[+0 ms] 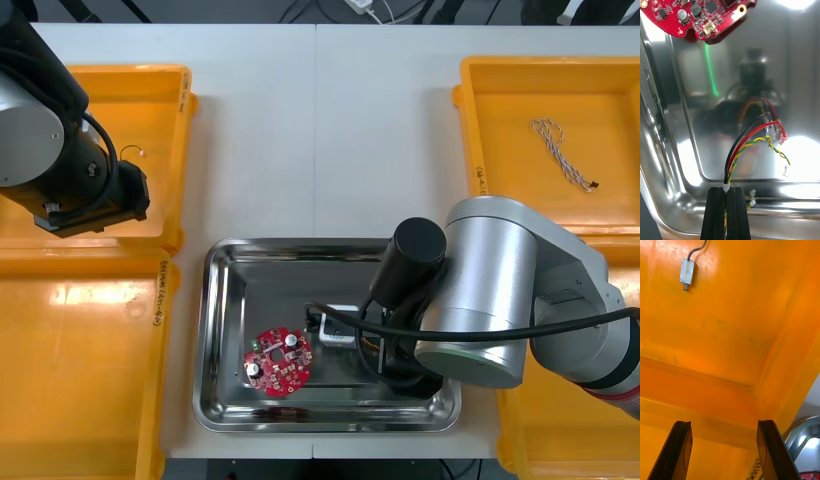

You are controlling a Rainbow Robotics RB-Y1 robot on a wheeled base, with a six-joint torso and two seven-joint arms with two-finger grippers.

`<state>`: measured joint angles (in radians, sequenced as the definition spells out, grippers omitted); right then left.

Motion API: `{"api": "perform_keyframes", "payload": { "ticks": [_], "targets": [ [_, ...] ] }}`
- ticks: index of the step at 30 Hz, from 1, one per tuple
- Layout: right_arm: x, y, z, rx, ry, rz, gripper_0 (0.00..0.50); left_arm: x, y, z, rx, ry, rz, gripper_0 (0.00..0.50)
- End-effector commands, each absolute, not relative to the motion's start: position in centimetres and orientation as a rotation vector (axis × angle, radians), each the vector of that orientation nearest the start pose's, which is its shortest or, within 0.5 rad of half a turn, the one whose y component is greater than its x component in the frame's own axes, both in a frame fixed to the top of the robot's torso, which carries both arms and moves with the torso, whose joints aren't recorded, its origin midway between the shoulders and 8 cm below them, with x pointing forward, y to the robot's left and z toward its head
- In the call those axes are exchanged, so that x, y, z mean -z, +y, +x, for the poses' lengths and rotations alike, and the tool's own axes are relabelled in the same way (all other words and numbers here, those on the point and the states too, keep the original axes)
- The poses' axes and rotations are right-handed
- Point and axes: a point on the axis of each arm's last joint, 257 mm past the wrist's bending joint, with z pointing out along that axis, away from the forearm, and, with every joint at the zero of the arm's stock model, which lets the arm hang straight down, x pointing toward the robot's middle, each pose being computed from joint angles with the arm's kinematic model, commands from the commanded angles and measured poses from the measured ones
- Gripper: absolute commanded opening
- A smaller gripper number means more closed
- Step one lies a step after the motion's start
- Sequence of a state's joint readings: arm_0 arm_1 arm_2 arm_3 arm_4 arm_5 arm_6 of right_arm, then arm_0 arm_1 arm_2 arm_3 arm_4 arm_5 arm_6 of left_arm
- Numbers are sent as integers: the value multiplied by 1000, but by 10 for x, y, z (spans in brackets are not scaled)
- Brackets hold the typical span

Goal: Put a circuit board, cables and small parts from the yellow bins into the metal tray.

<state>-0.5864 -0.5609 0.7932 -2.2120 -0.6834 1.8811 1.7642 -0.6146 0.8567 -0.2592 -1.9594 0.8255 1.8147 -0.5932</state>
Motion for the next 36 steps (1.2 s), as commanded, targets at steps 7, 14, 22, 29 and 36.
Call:
{"api": "perform_keyframes", "payload": {
  "ticks": [7,14,22,29,36],
  "targets": [
    [291,-72,289,151,2100,-2045,0,105,318,492,17,2563,-349,500],
    [301,-61,284,158,2057,-2047,0,107,331,507,-3,2555,-229,500],
    [310,-47,285,112,2063,-2010,0,109,348,528,-13,2529,-95,500],
    [314,-47,286,145,2054,-2003,0,113,369,538,-70,2527,33,500],
    [308,-44,293,175,2026,-1984,176,112,385,545,-125,2535,154,500]
  ]
}}
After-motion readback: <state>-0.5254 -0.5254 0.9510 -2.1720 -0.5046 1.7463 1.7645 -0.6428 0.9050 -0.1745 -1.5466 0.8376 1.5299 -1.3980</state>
